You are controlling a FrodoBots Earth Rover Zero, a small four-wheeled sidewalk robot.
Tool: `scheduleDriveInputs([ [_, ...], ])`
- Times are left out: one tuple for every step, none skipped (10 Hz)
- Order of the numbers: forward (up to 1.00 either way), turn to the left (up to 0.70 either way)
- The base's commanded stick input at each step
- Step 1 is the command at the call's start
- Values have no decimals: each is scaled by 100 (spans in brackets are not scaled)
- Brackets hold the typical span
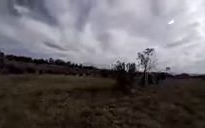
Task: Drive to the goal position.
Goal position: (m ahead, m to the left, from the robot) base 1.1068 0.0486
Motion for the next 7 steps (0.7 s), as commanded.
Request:
scheduleDriveInputs([
  [70, 27],
  [70, 27],
  [70, 27],
  [70, 27],
  [70, 27],
  [70, 27],
  [70, 13],
])
